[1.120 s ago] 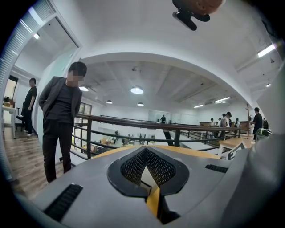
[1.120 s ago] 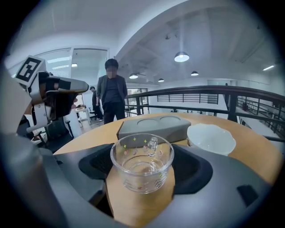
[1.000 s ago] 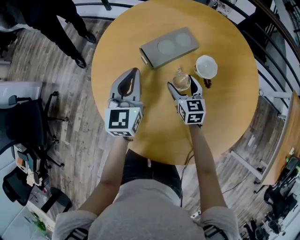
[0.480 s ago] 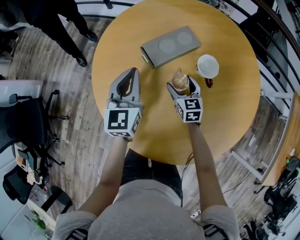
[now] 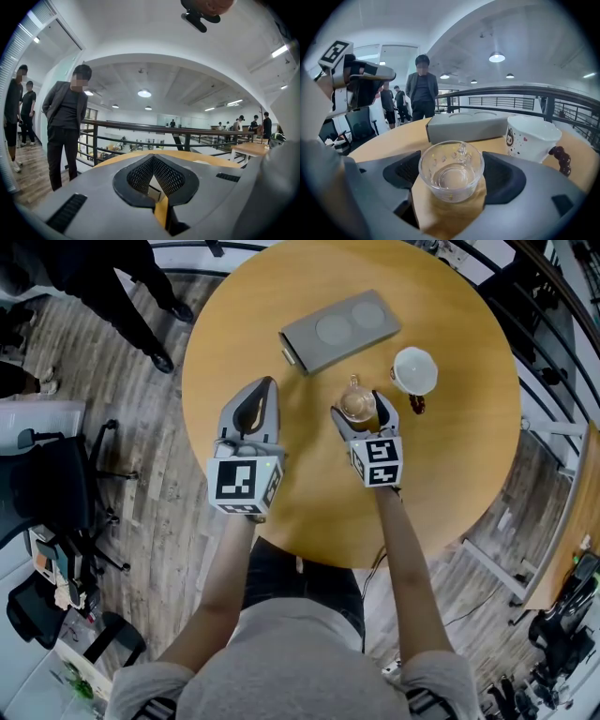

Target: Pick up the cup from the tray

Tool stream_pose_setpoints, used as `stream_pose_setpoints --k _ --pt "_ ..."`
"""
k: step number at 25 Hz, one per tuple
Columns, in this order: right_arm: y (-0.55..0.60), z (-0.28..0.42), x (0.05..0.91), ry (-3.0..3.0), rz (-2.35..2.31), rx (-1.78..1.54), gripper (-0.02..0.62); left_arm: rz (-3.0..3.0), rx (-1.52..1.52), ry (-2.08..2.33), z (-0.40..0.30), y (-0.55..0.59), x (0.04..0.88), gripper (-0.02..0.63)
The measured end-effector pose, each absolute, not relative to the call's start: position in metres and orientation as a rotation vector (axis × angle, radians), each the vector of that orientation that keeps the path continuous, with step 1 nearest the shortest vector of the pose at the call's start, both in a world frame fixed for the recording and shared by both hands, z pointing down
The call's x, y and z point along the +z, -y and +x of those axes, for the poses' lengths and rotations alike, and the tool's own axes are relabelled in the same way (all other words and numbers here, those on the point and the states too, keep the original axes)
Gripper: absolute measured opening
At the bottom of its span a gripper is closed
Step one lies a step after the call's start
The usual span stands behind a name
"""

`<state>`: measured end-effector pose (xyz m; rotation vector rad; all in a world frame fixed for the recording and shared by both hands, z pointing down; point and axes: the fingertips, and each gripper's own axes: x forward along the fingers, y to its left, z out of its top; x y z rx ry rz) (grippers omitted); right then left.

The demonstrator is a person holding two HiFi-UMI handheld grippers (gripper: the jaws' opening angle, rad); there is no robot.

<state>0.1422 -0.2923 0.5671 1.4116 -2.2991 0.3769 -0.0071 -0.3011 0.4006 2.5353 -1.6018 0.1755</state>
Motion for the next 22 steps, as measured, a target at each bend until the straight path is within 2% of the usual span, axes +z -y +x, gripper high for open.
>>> stream_pose_setpoints --k 6,16,17,19,22 --pt "0.295 0.144 0.53 2.355 1.478 0.314 0.354 2.543 0.174 1.598 -0.007 0.301 0.398 0.006" --pt "0.265 0.177 0.411 2.491 1.85 0.313 0.345 2.589 0.127 1.578 0.006 0.297 0.381 0.006" --pt "0.261 0.181 0.403 2.479 1.899 0.305 0.315 2.597 0.119 1.569 0.011 0.295 0.378 0.006" --pt "0.253 0.189 0.393 2.439 1.991 0.295 0.006 2.615 0.107 1.548 0.02 0.292 0.372 0.006" --pt "0.244 0.19 0.386 2.424 2.037 0.32 0.006 2.648 0.097 1.512 0.035 0.285 0.364 0.006"
